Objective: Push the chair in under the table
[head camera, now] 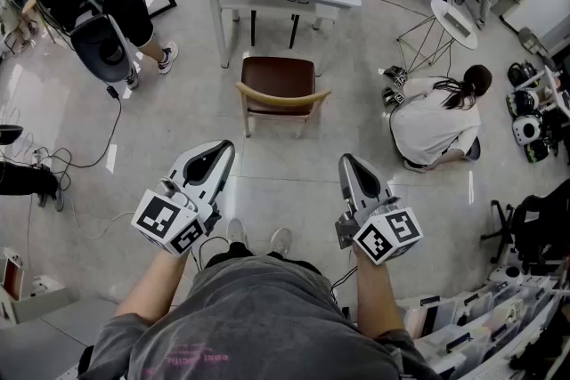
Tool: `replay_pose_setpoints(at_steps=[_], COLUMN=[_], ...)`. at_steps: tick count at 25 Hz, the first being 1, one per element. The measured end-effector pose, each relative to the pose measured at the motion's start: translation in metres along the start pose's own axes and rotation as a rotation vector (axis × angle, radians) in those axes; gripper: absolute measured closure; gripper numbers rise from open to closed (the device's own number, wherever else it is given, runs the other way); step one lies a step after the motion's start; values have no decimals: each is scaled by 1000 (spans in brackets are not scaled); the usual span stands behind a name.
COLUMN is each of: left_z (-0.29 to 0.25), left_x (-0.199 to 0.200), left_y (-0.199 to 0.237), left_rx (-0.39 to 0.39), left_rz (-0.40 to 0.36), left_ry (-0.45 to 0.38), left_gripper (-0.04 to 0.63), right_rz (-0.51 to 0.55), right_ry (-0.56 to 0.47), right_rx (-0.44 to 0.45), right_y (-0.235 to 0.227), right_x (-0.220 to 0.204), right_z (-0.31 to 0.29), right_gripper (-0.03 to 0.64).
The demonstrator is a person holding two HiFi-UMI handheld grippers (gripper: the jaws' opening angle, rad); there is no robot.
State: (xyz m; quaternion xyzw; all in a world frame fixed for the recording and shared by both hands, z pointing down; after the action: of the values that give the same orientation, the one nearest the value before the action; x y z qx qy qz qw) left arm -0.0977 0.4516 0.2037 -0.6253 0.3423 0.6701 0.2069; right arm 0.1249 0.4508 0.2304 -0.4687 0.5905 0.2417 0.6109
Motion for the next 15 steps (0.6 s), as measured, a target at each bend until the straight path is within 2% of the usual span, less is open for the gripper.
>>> replay_pose_setpoints(at_steps=[15], left_z=[-7], left_x=[3], left_y=[5], left_rx=[-8], left_rz=[-11], left_ry=[-3], left_gripper=[586], right_rz=[69], right_ry=[-18], right_rx=[-11], right_y=[9], right_x=[7], right_z=[-10], right_gripper=[634])
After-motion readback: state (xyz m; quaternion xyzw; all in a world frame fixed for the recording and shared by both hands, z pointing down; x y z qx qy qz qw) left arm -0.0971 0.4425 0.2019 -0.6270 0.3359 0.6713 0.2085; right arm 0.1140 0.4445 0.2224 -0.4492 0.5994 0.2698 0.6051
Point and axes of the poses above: the fingertips, and each gripper's own axes: z backward along the fingers, y to its left, x out of its top, the point moved 1 cm from there along z, backward along the fingers, and after that the axes turned 5 degrees about -x, right-handed, at the moved point
